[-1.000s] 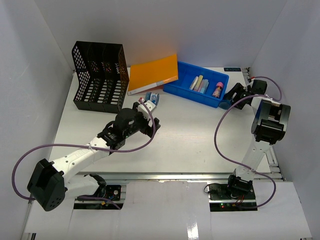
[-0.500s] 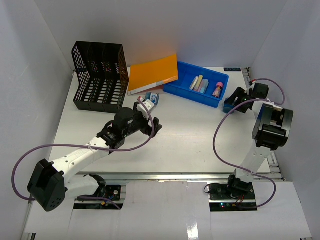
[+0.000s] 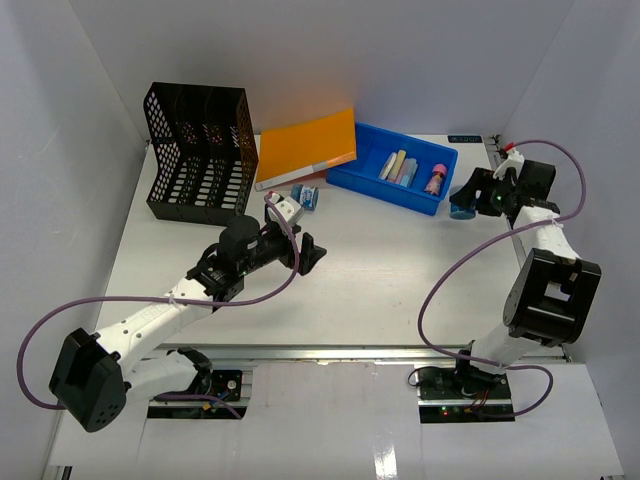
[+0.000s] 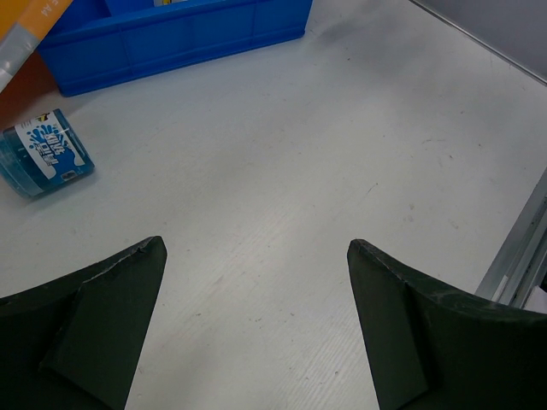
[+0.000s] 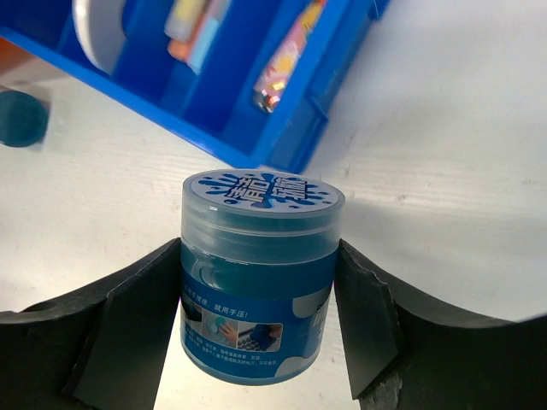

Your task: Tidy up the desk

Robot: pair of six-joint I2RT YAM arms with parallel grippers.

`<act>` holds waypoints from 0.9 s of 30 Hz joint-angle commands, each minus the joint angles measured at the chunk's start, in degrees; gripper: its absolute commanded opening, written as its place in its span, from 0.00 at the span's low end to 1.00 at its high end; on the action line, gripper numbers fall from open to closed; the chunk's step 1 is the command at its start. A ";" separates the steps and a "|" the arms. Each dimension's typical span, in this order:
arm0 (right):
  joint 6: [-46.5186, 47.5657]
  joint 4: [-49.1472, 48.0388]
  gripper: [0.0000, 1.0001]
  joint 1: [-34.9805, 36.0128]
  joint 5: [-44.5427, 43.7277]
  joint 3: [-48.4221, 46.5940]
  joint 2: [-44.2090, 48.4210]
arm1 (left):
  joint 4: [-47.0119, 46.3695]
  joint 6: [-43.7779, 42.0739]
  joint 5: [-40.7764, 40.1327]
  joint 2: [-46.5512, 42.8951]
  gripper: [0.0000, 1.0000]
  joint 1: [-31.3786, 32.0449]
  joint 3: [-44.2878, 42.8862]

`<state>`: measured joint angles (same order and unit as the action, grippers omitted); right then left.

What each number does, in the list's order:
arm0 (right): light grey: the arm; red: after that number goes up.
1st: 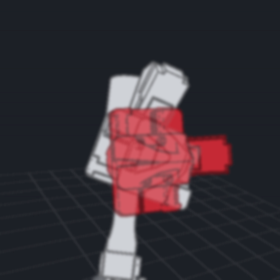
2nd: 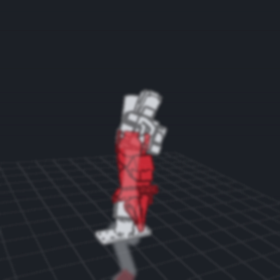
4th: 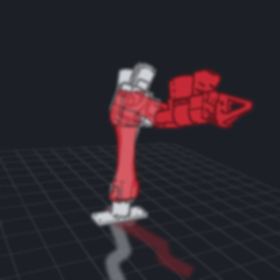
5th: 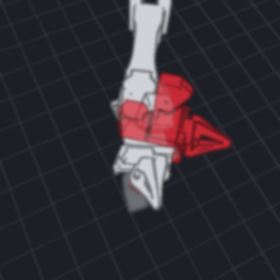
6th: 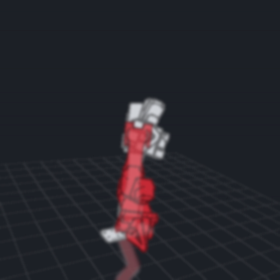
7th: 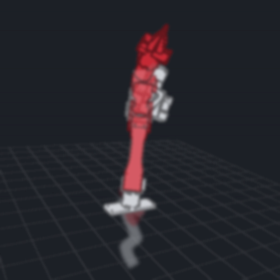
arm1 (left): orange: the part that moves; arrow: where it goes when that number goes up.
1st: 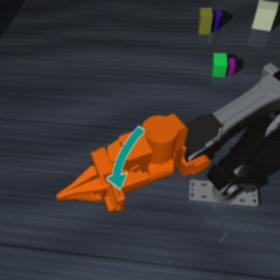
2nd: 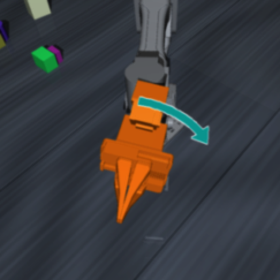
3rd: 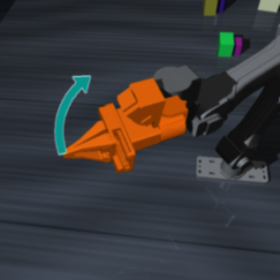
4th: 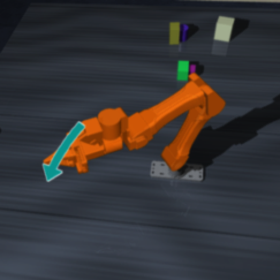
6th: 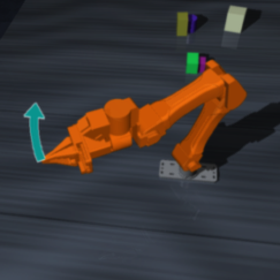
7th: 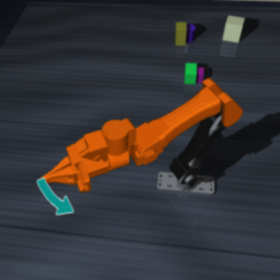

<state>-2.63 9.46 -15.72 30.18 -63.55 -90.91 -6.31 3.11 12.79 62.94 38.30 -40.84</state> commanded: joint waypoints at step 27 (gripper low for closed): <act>-3.63 -3.42 0.08 10.29 -13.35 -25.54 -21.57 | 0.50 -1.62 -1.39 0.07 0.98 -0.51 -0.45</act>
<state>-7.51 7.00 -5.47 21.83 -86.59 -113.21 -6.02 2.16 11.94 63.32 38.15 -40.84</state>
